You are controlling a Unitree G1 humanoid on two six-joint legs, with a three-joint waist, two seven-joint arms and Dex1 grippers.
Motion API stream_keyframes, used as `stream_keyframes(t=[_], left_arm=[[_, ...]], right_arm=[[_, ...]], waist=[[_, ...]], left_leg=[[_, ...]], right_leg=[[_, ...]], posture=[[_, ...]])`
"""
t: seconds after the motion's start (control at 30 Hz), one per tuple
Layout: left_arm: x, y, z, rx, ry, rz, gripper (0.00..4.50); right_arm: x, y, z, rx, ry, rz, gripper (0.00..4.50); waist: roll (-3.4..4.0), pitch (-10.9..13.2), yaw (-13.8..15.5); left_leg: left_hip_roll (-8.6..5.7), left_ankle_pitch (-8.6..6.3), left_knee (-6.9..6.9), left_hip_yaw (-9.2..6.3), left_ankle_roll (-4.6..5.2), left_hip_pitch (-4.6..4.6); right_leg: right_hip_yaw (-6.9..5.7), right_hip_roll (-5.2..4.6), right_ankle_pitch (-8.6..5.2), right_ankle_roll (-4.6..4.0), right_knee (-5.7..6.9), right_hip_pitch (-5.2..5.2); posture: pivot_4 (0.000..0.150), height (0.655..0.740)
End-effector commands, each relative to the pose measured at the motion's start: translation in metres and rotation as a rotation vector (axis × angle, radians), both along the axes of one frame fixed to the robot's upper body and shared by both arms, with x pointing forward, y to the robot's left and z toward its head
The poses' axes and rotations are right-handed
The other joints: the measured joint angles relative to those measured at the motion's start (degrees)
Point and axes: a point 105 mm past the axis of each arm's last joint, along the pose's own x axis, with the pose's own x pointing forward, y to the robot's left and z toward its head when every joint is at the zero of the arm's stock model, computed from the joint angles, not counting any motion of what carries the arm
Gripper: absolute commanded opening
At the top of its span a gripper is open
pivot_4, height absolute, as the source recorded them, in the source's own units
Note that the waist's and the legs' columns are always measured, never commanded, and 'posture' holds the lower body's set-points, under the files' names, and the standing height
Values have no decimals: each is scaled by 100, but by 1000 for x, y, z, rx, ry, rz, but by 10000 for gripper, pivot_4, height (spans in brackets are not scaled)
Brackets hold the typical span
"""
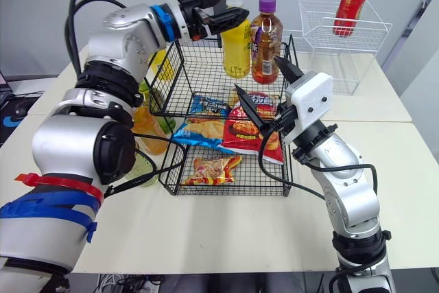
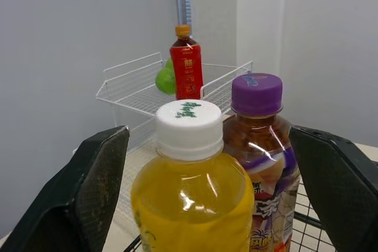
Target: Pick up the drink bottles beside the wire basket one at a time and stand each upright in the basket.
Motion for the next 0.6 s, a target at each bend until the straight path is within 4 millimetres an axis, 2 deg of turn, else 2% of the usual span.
stream_keyframes(t=[0.03,0.1,0.17,0.27,0.43,0.53,0.6], left_arm=[[-19,33,28,-39,-97,5,44796],[-26,45,31,-52,-115,25,44796],[-35,71,37,-76,-152,110,44796],[-54,124,38,-117,-174,298,44796],[-88,176,15,-99,-148,506,44796],[-124,215,-4,-152,-106,671,44796],[-146,231,-21,-158,-72,753,44796]], right_arm=[[-4,6,11,-5,-49,59,45000],[-3,7,10,-10,-46,76,45000],[0,12,10,-13,-37,117,45000],[2,24,9,-48,-32,229,45000],[10,34,9,-87,-9,367,45000],[10,42,4,-134,35,506,45000],[9,45,2,-150,58,585,45000]], waist=[[1,0,-23],[1,0,-23],[1,0,-14],[1,0,-57],[0,-1,-50],[-2,-2,-43],[-10,-5,-24]], left_leg=[[0,1,0,2,-1,4],[1,3,-1,7,-5,17],[2,5,0,6,-7,24],[3,5,1,12,-8,34],[7,6,1,8,-9,41],[5,5,4,11,-8,43],[5,5,3,10,-8,40]], right_leg=[[3,0,0,0,4,0],[10,1,-3,-4,19,4],[11,1,-4,-5,27,7],[21,0,-3,-6,35,10],[17,1,1,-12,38,18],[21,-1,12,-32,37,20],[19,-2,12,-32,36,20]], posture=[[1500,7400],[1500,7400],[1500,7400],[1500,7400],[1500,7400],[1500,7400],[1500,7400]])
